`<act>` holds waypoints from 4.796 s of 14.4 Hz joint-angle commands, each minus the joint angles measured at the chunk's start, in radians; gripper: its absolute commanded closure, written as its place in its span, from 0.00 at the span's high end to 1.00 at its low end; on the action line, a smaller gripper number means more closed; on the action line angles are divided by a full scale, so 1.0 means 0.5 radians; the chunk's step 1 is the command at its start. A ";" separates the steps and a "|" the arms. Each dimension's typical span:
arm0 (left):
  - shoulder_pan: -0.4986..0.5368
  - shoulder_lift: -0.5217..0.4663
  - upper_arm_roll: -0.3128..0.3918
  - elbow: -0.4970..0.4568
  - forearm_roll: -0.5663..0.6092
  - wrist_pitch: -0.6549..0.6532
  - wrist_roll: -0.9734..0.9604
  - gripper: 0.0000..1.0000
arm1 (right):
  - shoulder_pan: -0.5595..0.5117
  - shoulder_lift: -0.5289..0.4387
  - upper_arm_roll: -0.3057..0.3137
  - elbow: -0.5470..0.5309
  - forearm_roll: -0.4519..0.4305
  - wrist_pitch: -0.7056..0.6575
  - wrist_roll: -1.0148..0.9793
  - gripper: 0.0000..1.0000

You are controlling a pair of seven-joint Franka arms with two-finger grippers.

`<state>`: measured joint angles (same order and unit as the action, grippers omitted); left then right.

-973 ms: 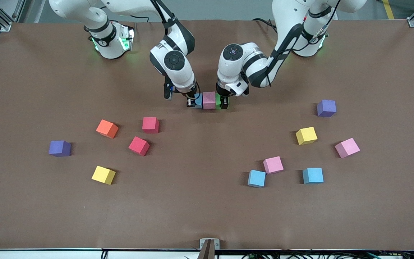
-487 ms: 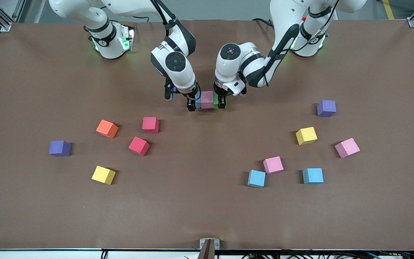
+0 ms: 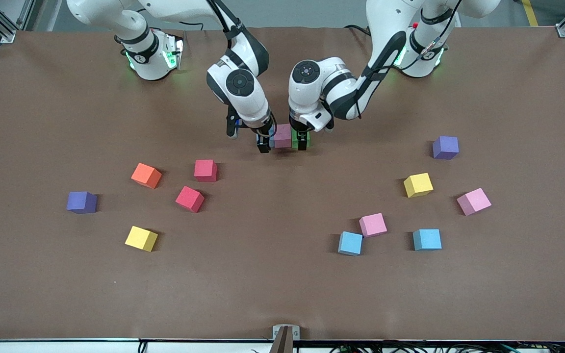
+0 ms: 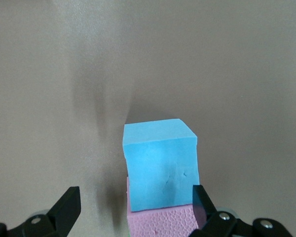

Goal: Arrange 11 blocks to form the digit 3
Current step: 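Lower both cubes beside the pink cube and open both grippers, then withdraw the left gripper while the right gripper reaches the magenta cube, then grasp the magenta cube with the right gripper, then carry the magenta cube with the right gripper beside the pink cube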

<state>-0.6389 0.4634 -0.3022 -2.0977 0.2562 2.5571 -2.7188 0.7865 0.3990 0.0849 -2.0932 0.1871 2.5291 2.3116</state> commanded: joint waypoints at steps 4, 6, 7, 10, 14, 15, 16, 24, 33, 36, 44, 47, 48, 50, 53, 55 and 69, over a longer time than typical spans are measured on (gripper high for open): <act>-0.017 -0.202 -0.034 0.099 0.058 -0.422 0.007 1.00 | -0.033 -0.190 -0.127 -0.011 -0.015 -0.189 -0.027 1.00; -0.002 -0.230 -0.037 0.219 0.058 -0.658 0.105 1.00 | -0.100 -0.236 -0.161 0.035 -0.076 -0.220 -0.104 1.00; 0.011 -0.227 -0.034 0.301 0.058 -0.772 0.160 1.00 | -0.152 -0.240 -0.161 0.075 -0.150 -0.253 -0.156 1.00; 0.093 -0.221 -0.025 0.541 0.055 -1.064 0.481 1.00 | -0.312 -0.228 -0.161 0.170 -0.505 -0.306 -0.388 1.00; 0.443 -0.200 -0.015 0.958 0.025 -1.462 1.462 1.00 | -0.505 -0.206 -0.158 0.186 -0.810 -0.300 -1.117 1.00; 0.528 -0.197 -0.012 1.038 0.024 -1.527 1.647 1.00 | -0.542 -0.203 -0.158 0.186 -0.813 -0.294 -1.350 1.00; 0.617 -0.203 -0.012 1.078 0.046 -1.549 1.843 1.00 | -0.579 -0.200 -0.158 0.186 -0.813 -0.291 -1.559 1.00; 1.038 -0.273 -0.009 1.327 0.052 -1.714 3.196 1.00 | -0.720 -0.221 -0.133 0.121 -0.788 -0.536 -2.555 1.00; 1.155 -0.632 0.386 1.391 -0.270 -2.012 4.527 1.00 | -0.723 -0.218 0.069 -0.090 -0.788 -0.260 -2.788 1.00; 1.176 -0.803 0.488 1.288 -0.319 -2.104 5.089 1.00 | -0.800 -0.218 0.069 -0.106 -0.755 -0.235 -3.207 1.00; 1.186 -1.083 0.583 1.002 -0.423 -2.101 5.281 1.00 | -0.874 -0.160 0.066 -0.136 -0.347 -0.232 -3.881 1.00; 1.186 -1.096 0.583 1.002 -0.448 -2.104 5.272 1.00 | -0.874 -0.132 0.066 -0.136 -0.347 -0.229 -3.884 1.00; 1.186 -1.102 0.583 0.999 -0.451 -2.107 5.272 1.00 | -0.871 -0.126 0.066 -0.136 -0.347 -0.229 -3.881 1.00; 1.186 -1.102 0.580 0.999 -0.451 -2.111 5.266 1.00 | -0.867 -0.093 0.066 -0.133 -0.347 -0.220 -3.881 1.00; 1.183 -1.096 0.574 1.002 -0.448 -2.117 5.269 1.00 | -0.867 -0.053 0.066 -0.130 -0.347 -0.217 -3.884 1.00; 1.183 -1.086 0.574 1.002 -0.445 -2.141 5.247 1.00 | -0.867 -0.025 0.066 -0.130 -0.347 -0.183 -3.884 0.97; 1.177 -1.062 0.571 1.020 -0.445 -2.120 5.241 1.00 | -0.797 0.003 0.060 0.154 -0.286 -0.401 -3.721 0.47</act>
<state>-0.0513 -0.0600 -0.0150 -1.5847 0.0491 1.4933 -0.0983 0.3688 0.4055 0.1121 -2.0685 0.0053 2.3753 0.4331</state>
